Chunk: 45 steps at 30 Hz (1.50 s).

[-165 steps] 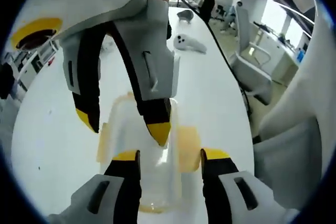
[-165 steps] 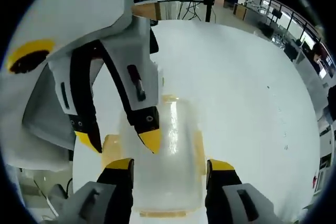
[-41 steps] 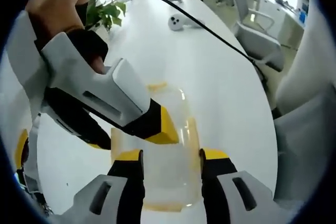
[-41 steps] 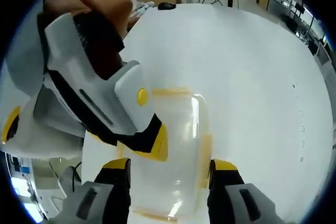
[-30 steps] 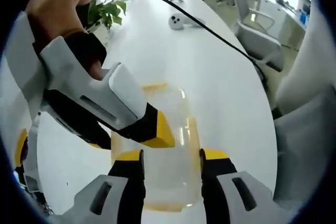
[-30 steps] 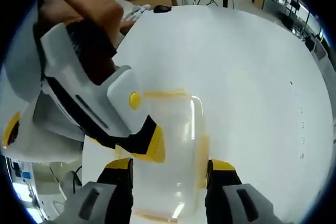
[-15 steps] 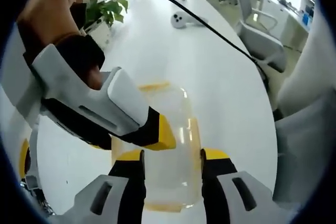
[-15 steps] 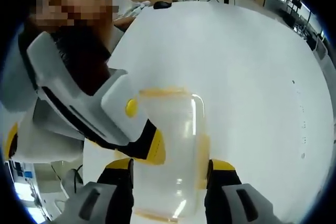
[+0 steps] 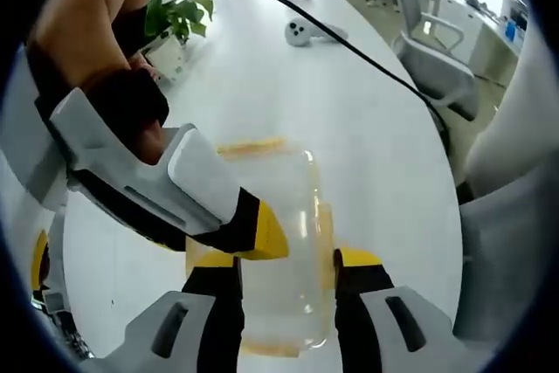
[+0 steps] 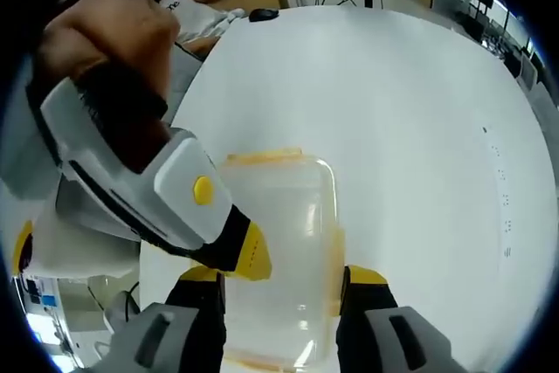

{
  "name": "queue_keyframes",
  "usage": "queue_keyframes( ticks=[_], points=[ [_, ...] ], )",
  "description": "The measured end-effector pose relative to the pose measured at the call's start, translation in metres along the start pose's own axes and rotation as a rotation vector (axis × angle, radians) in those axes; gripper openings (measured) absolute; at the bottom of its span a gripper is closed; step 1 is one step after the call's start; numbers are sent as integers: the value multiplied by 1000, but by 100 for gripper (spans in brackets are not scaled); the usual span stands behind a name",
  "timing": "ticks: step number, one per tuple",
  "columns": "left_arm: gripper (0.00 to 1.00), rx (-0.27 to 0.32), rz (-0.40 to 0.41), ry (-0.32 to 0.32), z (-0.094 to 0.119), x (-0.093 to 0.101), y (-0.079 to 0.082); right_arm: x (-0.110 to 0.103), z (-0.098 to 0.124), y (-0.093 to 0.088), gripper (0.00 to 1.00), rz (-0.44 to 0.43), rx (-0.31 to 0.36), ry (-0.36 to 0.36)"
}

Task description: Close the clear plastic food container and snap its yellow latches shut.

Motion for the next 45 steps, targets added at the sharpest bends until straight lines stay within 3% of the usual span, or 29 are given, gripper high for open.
queue_keyframes(
  ticks=[5,17,18,19,25,29,45],
  points=[
    [35,-12,-6,10,-1,1,1,1,-1,2,48,1,-36,3],
    [37,-21,-2,75,-5,2,1,4,-1,0,49,10,-36,-11],
    [36,-102,-80,215,9,-20,-8,4,0,-4,49,-2,-49,-16],
    [35,-46,3,103,-1,1,-3,4,-1,-2,49,10,-40,-13],
    [36,-37,-24,103,2,4,-1,5,-1,-1,49,9,-44,-13],
    [37,-23,-68,65,5,10,-1,1,-2,1,50,-8,-27,-7],
    [36,-9,-100,4,10,19,-3,-6,-1,11,51,-11,-2,-67]
  ],
)
Point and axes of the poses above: the point that each gripper's makers call its tool centre point, and the gripper's own axes: z roughly backward along the fingers, x roughly to its right, y roughly out of its top, the point moved 3 cm from there along z, roughly backward along the fingers, and after that the axes turned 1 degree about z, right-handed, at the moved point
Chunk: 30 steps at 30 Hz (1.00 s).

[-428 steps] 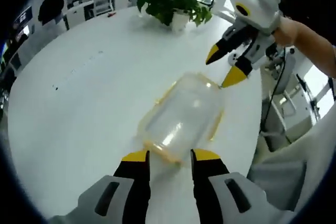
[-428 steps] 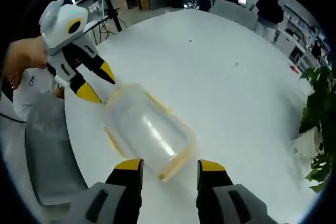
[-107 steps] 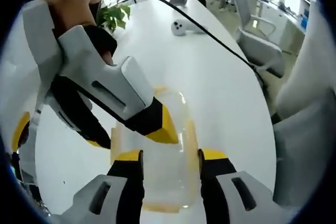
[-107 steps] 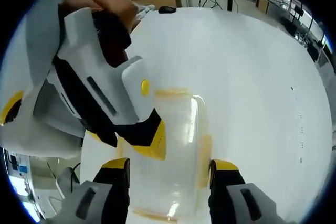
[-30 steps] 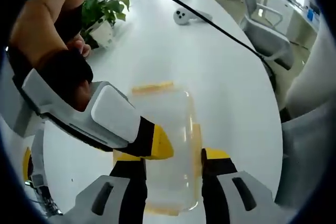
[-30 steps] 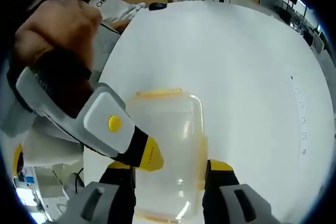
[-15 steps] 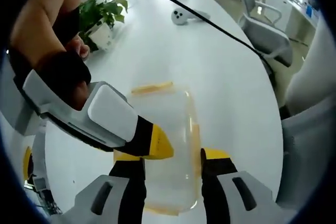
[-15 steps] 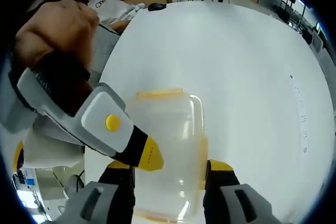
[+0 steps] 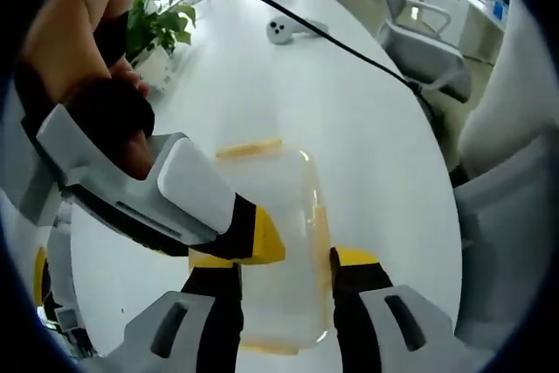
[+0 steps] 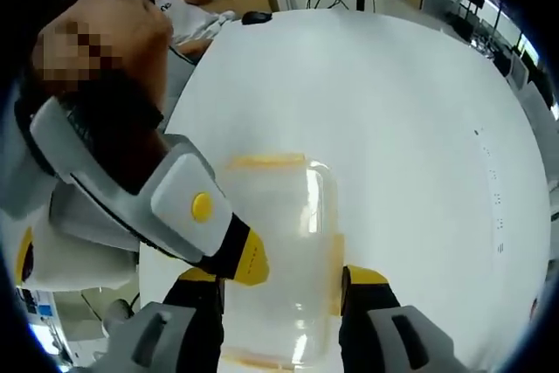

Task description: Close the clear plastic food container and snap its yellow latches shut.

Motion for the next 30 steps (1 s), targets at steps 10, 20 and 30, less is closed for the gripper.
queue_keyframes(
  ticks=[10,20,30],
  points=[
    [37,31,-53,-4,5,-2,-3,0,5,-1,51,9,8,-19],
    [34,91,31,10,21,-18,0,-2,21,1,52,18,57,-52],
    [42,116,59,15,34,-26,-6,-13,30,4,55,31,106,-57]
  ],
)
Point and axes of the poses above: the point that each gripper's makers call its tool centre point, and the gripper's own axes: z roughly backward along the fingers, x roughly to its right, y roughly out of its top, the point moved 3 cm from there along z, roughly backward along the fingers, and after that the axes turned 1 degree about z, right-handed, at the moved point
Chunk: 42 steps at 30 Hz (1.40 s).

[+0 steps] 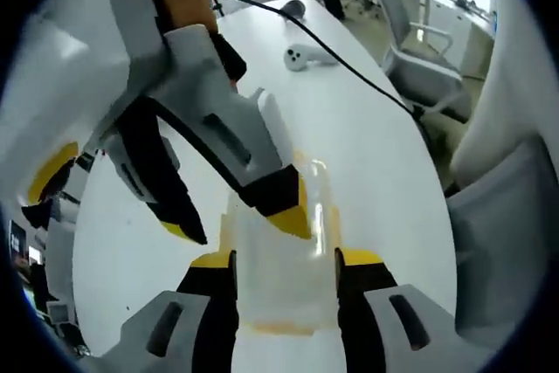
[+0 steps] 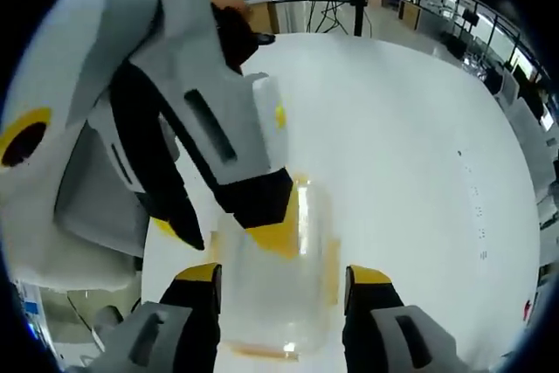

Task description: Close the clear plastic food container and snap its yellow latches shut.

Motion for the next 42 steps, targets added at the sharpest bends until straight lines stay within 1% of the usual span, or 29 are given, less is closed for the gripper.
queue_keyframes(
  ticks=[8,10,12,16,21,23,28,31,36,40,42],
  points=[
    [44,32,24,12,8,-8,2,-11,2,-5,59,0,16,8],
    [46,38,19,14,10,-9,2,-12,4,-6,61,-9,26,7],
    [47,56,41,11,12,-10,3,-14,5,-6,63,-11,43,1],
    [48,53,49,8,13,-12,-1,-18,8,-7,63,-24,70,2],
    [50,60,66,-1,16,-16,-3,-21,9,-10,63,-23,82,-9],
    [53,59,80,-16,16,-15,-4,-22,9,-13,63,-19,79,-12],
    [55,35,74,-69,13,-10,-12,-25,9,-18,65,-34,84,-14],
    [55,20,76,-76,12,-10,-18,-27,9,-22,68,-38,81,-14],
    [57,7,70,-84,13,-11,-25,-26,9,-26,67,-45,75,-18],
    [61,6,75,-95,14,-11,-26,-27,8,-29,69,-54,76,-17],
    [65,-4,88,-102,13,-11,-30,-27,6,-32,71,-51,67,-20]
  ],
)
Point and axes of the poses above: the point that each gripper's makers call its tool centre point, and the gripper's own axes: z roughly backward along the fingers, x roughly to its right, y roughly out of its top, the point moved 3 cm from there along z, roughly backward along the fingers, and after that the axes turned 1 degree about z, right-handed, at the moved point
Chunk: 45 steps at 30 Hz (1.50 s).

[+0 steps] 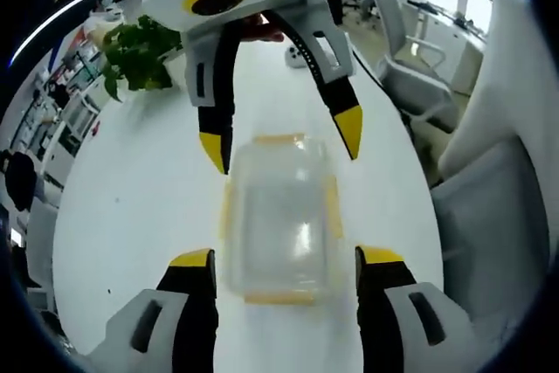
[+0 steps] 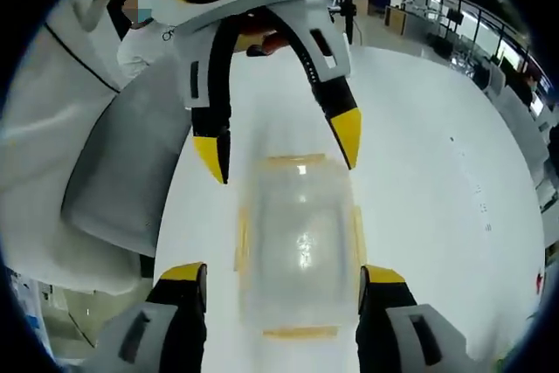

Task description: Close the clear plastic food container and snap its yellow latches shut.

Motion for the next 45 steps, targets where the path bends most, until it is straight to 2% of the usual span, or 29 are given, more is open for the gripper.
queue_keyframes(
  ticks=[7,13,21,27,30,45],
  points=[
    [74,-59,24,-36,-6,3,-13,0,-2,-9,74,-10,-17,-7],
    [77,-62,19,-44,-11,1,-14,1,-6,-14,80,9,-36,-19],
    [78,-85,-36,-39,-21,0,-17,1,-15,-20,80,33,-64,-19],
    [82,-101,-79,-32,-31,-1,-18,6,-24,-22,85,46,-83,-34],
    [85,-99,-74,-30,-34,-2,-18,6,-27,-22,85,57,-98,-36],
    [81,-116,-82,-26,-44,-6,-25,12,-38,-28,85,77,-148,-37]
  ],
)
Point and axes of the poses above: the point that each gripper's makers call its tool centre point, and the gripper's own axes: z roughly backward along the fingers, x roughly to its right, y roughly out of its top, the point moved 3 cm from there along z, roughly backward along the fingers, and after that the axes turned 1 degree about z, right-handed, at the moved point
